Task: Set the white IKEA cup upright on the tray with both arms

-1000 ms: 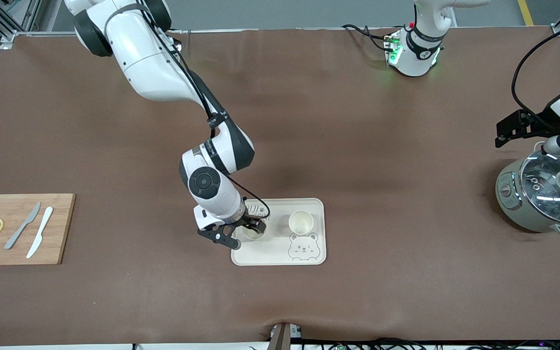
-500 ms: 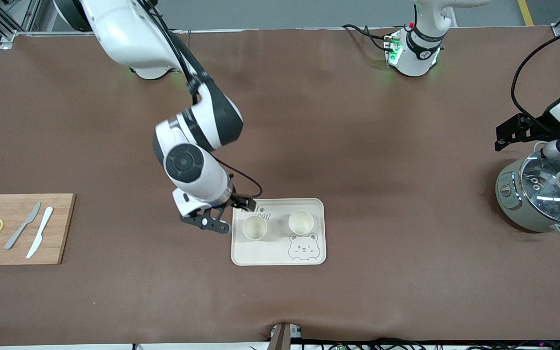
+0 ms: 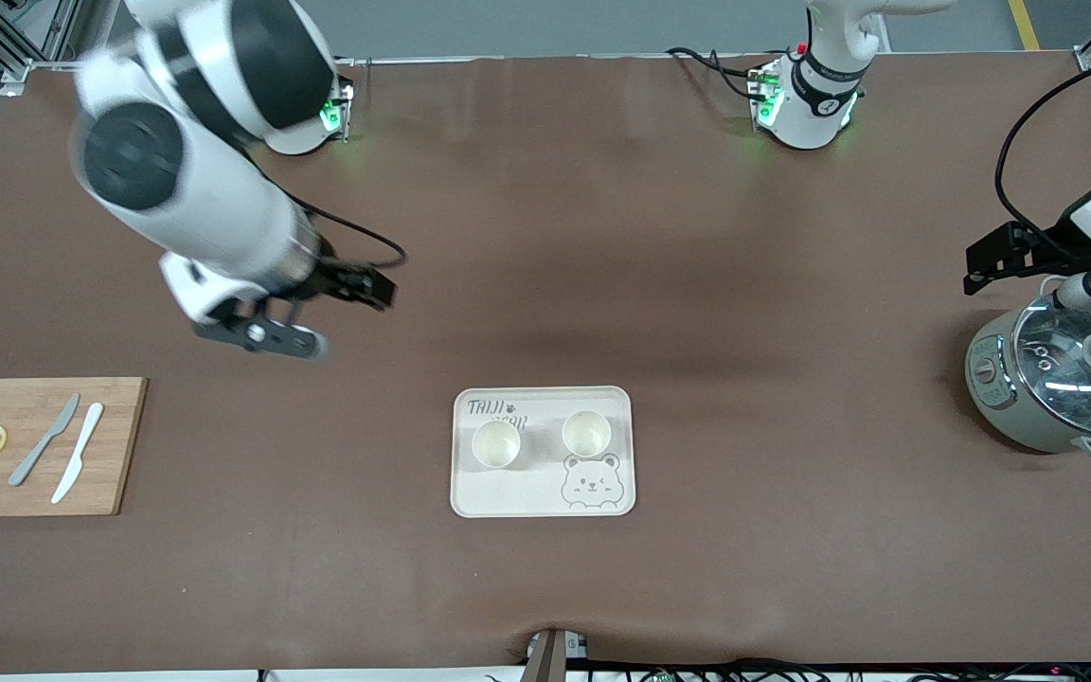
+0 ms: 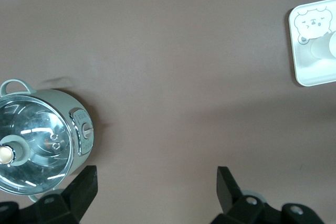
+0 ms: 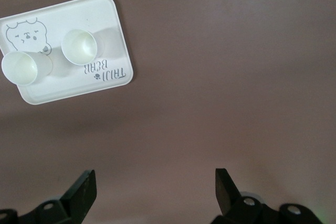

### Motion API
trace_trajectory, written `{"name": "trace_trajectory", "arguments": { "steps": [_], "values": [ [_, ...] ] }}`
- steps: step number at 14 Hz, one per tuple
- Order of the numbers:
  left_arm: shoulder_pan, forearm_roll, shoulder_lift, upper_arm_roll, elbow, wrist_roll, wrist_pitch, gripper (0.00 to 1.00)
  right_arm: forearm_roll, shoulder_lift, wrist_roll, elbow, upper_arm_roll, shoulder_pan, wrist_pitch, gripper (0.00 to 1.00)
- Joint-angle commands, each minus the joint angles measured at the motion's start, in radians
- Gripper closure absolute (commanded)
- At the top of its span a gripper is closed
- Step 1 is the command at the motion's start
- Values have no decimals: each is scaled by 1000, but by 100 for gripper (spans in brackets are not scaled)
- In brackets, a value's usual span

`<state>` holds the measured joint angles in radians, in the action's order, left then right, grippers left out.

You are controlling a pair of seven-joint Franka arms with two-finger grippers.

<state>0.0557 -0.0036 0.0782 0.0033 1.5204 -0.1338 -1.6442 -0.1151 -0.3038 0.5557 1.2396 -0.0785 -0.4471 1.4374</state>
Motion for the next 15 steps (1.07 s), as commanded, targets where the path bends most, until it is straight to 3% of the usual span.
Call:
{"name": "trace_trajectory", "arguments": {
  "steps": [1, 4, 8, 11, 15],
  "values": [
    [3, 5, 5, 0, -6, 3, -6, 0, 46, 222, -179, 211, 11, 95, 21, 0],
    [4, 11, 14, 0, -8, 55, -40, 0, 46, 302, -414, 265, 9, 256, 20, 0],
    [-2, 17, 14, 0, -6, 71, -43, 0, 48, 290, -610, 267, 9, 438, 49, 0],
    [-1, 17, 14, 0, -5, 74, -43, 0, 106, 275, -634, 264, 9, 458, 72, 0],
    [-2, 17, 17, 0, -5, 74, -43, 0, 112, 270, -634, 253, 11, 450, 90, 0]
  ]
}}
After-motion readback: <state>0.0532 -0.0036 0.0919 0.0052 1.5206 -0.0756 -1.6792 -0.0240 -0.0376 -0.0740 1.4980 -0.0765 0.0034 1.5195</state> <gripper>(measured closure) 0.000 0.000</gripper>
